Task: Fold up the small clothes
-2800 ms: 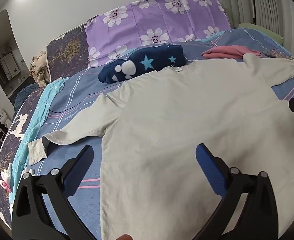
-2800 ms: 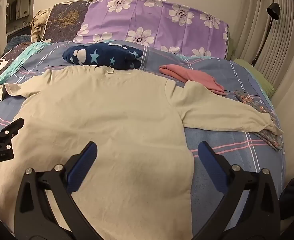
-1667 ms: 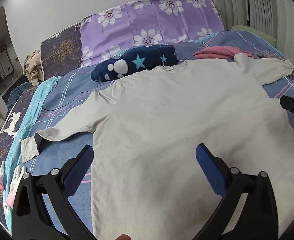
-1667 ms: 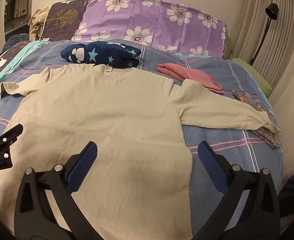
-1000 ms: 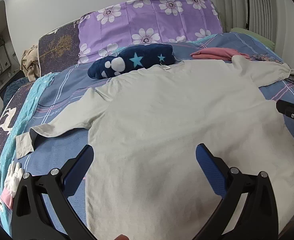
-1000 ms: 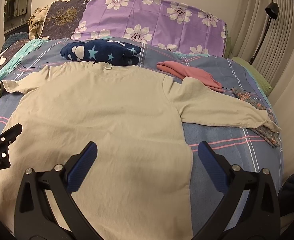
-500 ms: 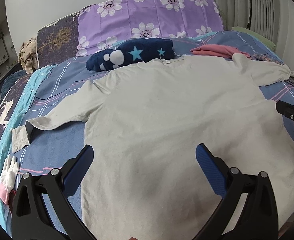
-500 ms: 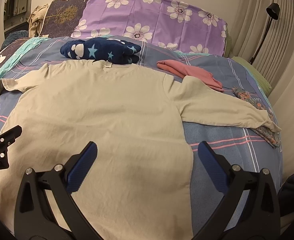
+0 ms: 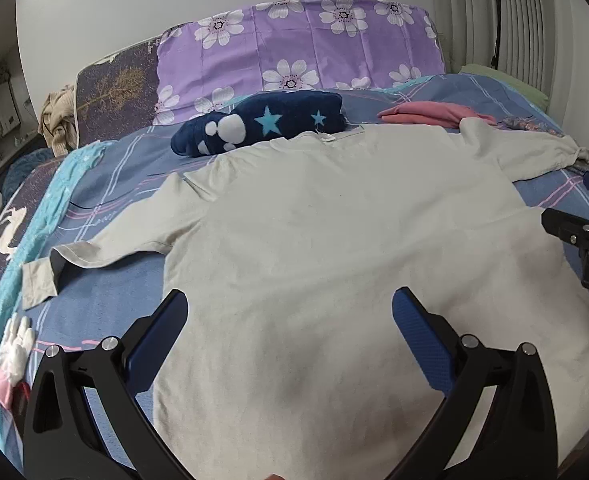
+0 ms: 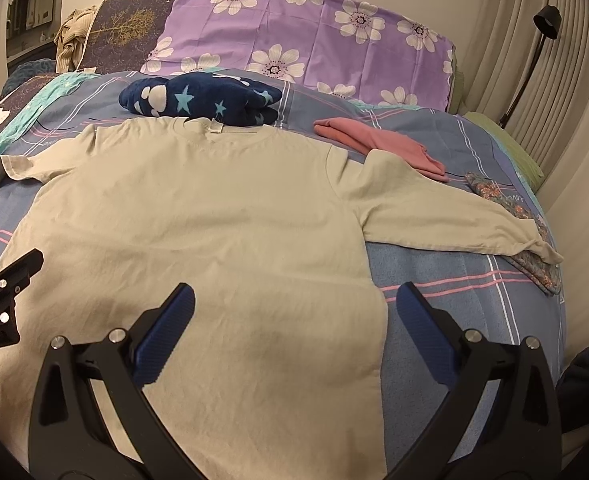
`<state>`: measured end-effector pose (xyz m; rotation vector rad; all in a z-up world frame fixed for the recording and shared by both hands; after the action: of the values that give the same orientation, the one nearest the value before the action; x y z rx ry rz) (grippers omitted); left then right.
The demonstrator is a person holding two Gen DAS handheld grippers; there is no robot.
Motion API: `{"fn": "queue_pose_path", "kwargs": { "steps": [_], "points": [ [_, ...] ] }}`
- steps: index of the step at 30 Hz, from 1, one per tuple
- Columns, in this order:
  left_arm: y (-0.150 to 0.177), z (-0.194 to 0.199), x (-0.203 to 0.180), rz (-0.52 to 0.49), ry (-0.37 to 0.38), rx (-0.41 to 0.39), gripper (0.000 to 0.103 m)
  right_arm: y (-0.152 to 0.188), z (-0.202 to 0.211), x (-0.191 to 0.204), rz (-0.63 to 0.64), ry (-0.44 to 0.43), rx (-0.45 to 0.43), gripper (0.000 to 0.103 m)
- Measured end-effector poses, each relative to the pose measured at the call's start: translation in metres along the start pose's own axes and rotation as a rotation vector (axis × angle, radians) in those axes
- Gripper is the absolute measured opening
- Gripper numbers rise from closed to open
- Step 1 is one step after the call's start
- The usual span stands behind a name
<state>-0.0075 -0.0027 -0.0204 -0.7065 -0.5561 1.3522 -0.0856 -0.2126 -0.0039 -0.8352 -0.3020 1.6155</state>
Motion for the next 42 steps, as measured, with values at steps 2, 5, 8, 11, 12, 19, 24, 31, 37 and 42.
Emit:
{"fn": "queue_pose_path", "kwargs": {
  "steps": [2,5,8,11,12,19,24,31,37,42],
  "points": [
    [0.001,-0.002,0.001,0.004,0.008,0.009,0.102,0.000,-0.001,0.000,-0.004,0.003,0.001,0.101],
    [0.003,-0.005,0.003,0.018,0.025,0.031,0.102,0.001,-0.003,0.001,-0.010,0.002,0.005,0.101],
    [0.006,-0.008,0.005,0.031,0.047,0.050,0.102,0.002,-0.005,0.002,-0.008,-0.001,0.009,0.101],
    [0.007,-0.010,0.008,0.052,0.068,0.058,0.102,0.002,-0.007,0.003,-0.004,-0.003,0.013,0.101],
    [0.007,-0.011,0.010,0.062,0.077,0.060,0.102,0.003,-0.008,0.003,-0.005,-0.005,0.012,0.101],
    [0.006,-0.011,0.023,0.086,0.078,0.026,0.102,0.003,-0.013,0.004,-0.002,-0.034,-0.005,0.101],
    [0.000,-0.013,0.046,0.147,0.066,0.001,0.102,0.000,-0.019,0.010,0.024,-0.047,-0.005,0.101],
    [-0.013,-0.033,0.134,0.416,0.072,0.055,0.102,0.005,-0.032,0.011,0.011,-0.105,0.009,0.101],
    [-0.011,-0.050,0.255,0.850,0.130,0.084,0.101,0.007,-0.039,-0.005,-0.098,-0.154,0.023,0.093],
    [-0.003,-0.057,0.336,1.108,0.041,0.035,0.086,0.008,-0.048,-0.007,-0.112,-0.139,0.058,0.074]
  ]
}}
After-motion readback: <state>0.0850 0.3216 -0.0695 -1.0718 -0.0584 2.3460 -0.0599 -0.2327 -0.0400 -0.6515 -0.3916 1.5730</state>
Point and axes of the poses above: each gripper's, at about its wrist camera, not at the fingertips, and z roughly against the way its jaws point, x to its left, y to its underside, the point moved 1 cm from there along -z, roughly the way its jaws point, and after that the axes turned 12 degrees about z, right-handed, at the moved point
